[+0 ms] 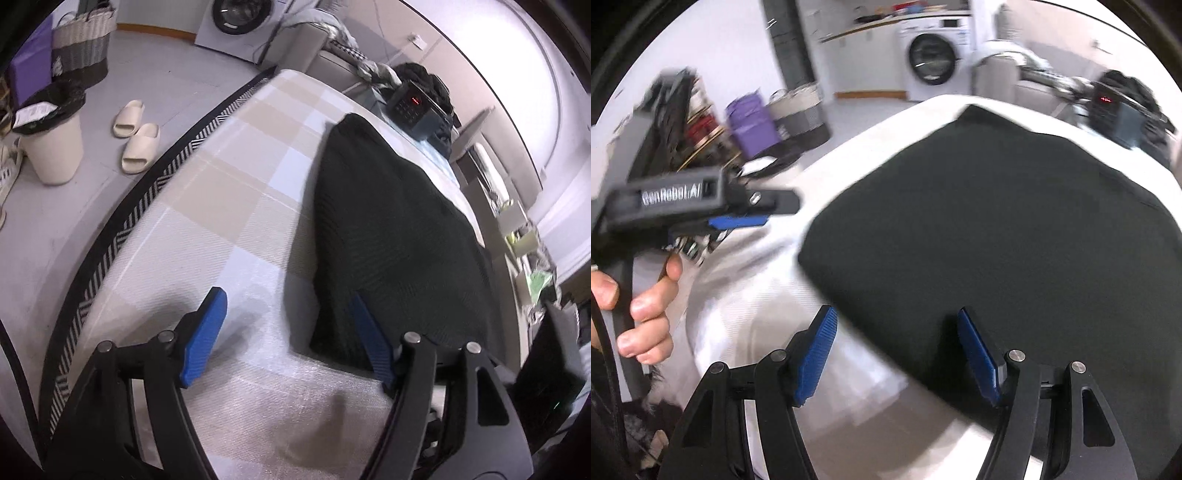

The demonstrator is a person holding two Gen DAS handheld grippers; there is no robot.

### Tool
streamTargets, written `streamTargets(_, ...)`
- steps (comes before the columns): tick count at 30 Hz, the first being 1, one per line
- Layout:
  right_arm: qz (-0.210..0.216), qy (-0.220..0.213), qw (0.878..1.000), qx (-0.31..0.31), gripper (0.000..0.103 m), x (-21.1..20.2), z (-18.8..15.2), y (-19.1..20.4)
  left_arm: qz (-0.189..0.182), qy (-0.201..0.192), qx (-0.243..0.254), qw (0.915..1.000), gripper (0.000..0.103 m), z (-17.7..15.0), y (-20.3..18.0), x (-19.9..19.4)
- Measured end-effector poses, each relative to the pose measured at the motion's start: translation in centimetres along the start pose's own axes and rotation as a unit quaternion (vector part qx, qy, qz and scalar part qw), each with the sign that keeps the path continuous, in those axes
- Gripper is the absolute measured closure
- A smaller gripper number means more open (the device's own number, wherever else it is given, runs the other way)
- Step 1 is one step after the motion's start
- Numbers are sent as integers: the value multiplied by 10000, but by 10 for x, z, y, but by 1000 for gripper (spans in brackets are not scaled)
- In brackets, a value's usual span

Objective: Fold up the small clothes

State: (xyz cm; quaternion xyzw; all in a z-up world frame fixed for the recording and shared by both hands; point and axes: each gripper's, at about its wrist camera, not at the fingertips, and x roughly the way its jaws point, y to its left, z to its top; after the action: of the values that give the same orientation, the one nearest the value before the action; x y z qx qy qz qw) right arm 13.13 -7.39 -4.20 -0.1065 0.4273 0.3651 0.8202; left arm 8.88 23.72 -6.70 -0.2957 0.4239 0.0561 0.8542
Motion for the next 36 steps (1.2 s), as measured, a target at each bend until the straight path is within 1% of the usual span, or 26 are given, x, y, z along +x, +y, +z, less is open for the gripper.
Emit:
streamTargets(3, -159, 25, 9988, -454, 34, 16, 4, 22, -54, 58, -162, 9998, 35, -3, 8, -1)
streamTargets(4, -256, 18, 9982, -549, 34, 20, 4, 26, -76, 88, -198, 9997, 35, -4, 9, 0)
streamTargets(6, -580, 100, 9946, -855, 34, 31, 6, 34, -150, 146, -285, 9994, 35, -7, 11, 1)
streamTargets(7, -624, 55, 9934, -956, 36, 31, 4, 36, -200, 169, -324, 9991, 35, -8, 12, 1)
streamTargets(9, -578, -32, 9936, -972, 62, 29, 4, 33, -301, 191, -403, 9986, 35, -9, 12, 1)
streamTargets(10, -478, -105, 9953, -835, 72, 26, 6, 28, -391, 214, -449, 9980, 35, -10, 12, 1)
streamTargets(11, -381, -178, 9969, -661, 87, 21, 7, 20, -518, 239, -523, 9970, 35, -10, 12, 1)
streamTargets(12, -246, -337, 9989, -227, 89, 13, 10, 7, -713, 248, -646, 9950, 35, -11, 12, 0)
streamTargets(13, -138, -424, 9990, -13, 90, 9, 12, 0, -913, 268, -723, 9928, 35, -11, 12, 0)
streamTargets(14, 51, -603, 9978, 256, 90, 1, 12, -10, -1193, 316, -803, 9891, 35, -12, 10, 1)
streamTargets(15, 103, -653, 9972, 341, 91, -4, 12, -15, -1446, 394, -861, 9849, 34, -12, 7, 3)
streamTargets(18, 322, -689, 9960, 462, 91, -12, 10, -21, -1878, 505, -919, 9766, 32, -10, -4, 7)
streamTargets(19, 368, -683, 9959, 455, 91, -12, 10, -20, -2065, 537, -974, 9721, 32, -9, -7, 10)
streamTargets(20, 365, -681, 9961, 421, 91, -11, 9, -18, -2194, 557, -1033, 9686, 31, -8, -10, 13)
streamTargets(21, 347, -657, 9965, 377, 91, -9, 7, -17, -2330, 582, -1103, 9644, 28, -7, -12, 16)
streamTargets(22, 359, -634, 9967, 368, 91, -10, 6, -16, -2412, 627, -1117, 9620, 26, -5, -15, 21)
streamTargets(24, 422, -606, 9966, 366, 91, -9, 2, -14, -2387, 688, -1080, 9626, 26, -2, -21, 29)
streamTargets(27, 453, -636, 9964, 328, 92, -10, 5, -10, -2287, 1039, -1049, 9622, 26, 2, -33, 54)
streamTargets(30, 552, -694, 9954, 374, 92, -14, 9, -18, -2365, 1306, -1146, 9560, 26, 4, -43, 75)
streamTargets(32, 654, -712, 9944, 429, 92, -14, 13, -26, -2389, 1295, -1183, 9551, 36, 6, -49, 84)
streamTargets(33, 705, -717, 9939, 462, 92, -15, 12, -28, -2377, 1258, -1218, 9554, 55, 7, -53, 89)
streamTargets(34, 748, -714, 9935, 484, 92, -16, 11, -29, -2358, 1249, -1215, 9561, 78, 7, -56, 92)
streamTargets(35, 789, -678, 9934, 491, 91, -17, 10, -31, -2308, 1206, -1173, 9583, 85, 9, -61, 96)
streamTargets(36, 773, -573, 9943, 469, 91, -18, 9, -34, -2224, 1119, -1087, 9624, 88, 11, -66, 96)
